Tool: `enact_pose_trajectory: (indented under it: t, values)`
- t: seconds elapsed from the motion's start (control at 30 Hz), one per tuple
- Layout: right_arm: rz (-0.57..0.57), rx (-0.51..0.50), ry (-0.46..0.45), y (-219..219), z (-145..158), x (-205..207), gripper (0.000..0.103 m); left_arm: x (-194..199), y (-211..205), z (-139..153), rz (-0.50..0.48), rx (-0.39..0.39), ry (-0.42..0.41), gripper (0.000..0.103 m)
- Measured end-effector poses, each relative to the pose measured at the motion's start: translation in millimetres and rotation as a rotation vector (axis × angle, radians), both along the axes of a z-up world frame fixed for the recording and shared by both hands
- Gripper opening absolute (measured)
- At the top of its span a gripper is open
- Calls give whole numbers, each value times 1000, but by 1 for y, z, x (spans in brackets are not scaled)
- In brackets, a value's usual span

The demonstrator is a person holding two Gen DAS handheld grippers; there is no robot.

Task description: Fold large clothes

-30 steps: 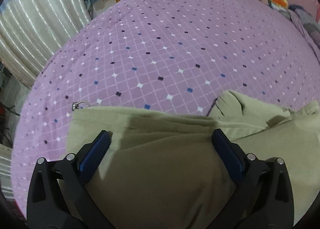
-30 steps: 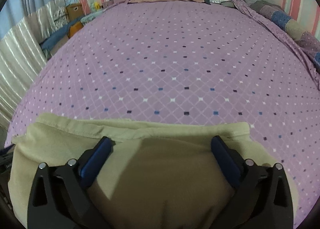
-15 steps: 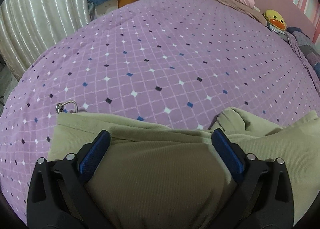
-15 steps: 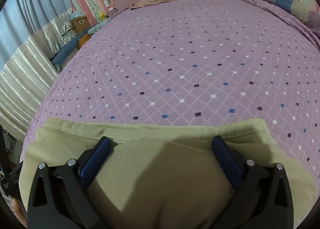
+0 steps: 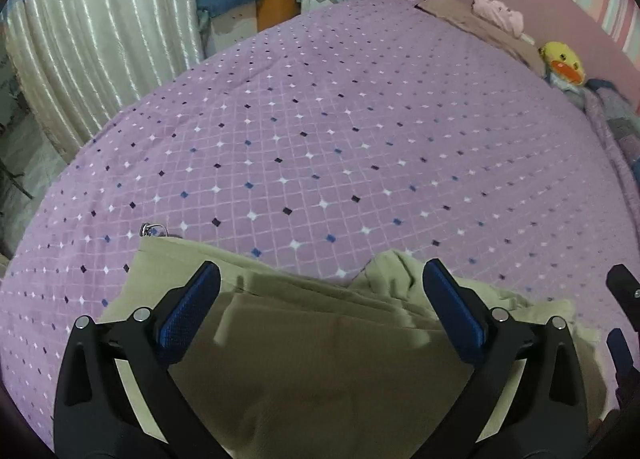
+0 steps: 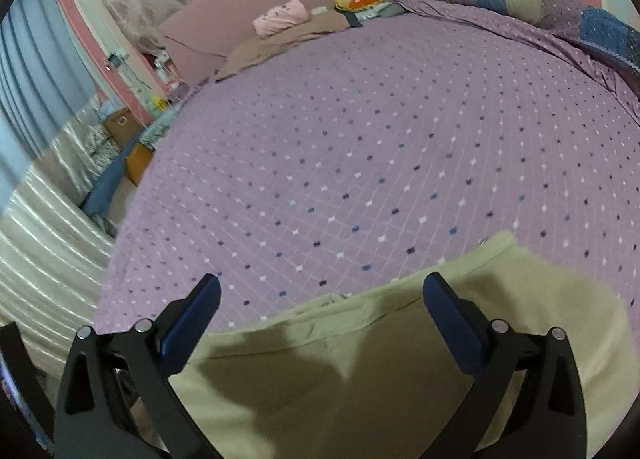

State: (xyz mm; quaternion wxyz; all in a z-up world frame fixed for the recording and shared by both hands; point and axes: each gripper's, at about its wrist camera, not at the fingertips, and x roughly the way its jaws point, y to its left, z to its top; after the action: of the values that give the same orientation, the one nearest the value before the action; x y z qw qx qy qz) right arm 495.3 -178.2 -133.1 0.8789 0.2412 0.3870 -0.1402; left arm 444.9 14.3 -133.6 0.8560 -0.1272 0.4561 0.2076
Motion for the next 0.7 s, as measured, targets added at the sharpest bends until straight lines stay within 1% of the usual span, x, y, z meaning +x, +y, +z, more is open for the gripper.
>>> enact_pose_trajectory:
  t: [0.03, 0.1, 0.13, 0.2, 0.33, 0.43, 0.57, 0.7]
  values:
    - [-3, -22, 15, 4, -8, 1, 101, 2, -3, -9, 5, 34, 25, 100]
    - [-20, -35, 40, 5, -25, 0, 101, 2, -6, -24, 19, 58, 43, 100]
    - [-30, -30, 30, 3, -29, -2, 101, -1, -5, -31, 36, 53, 33, 100]
    - [-38, -43, 1, 1, -33, -7, 101, -6, -5, -33, 55, 65, -2, 100]
    - [-37, -104, -2, 8, -44, -6, 101, -8, -15, -40, 67, 147, -34, 100]
    - [-33, -141, -27, 12, -51, -10, 101, -15, -22, -47, 77, 176, -77, 100]
    - [-28, -155, -44, 13, -56, -9, 101, -19, -15, -50, 83, 159, -114, 100]
    - [-22, -154, -29, 12, -63, -1, 102, -12, -10, -59, 85, 144, -100, 100]
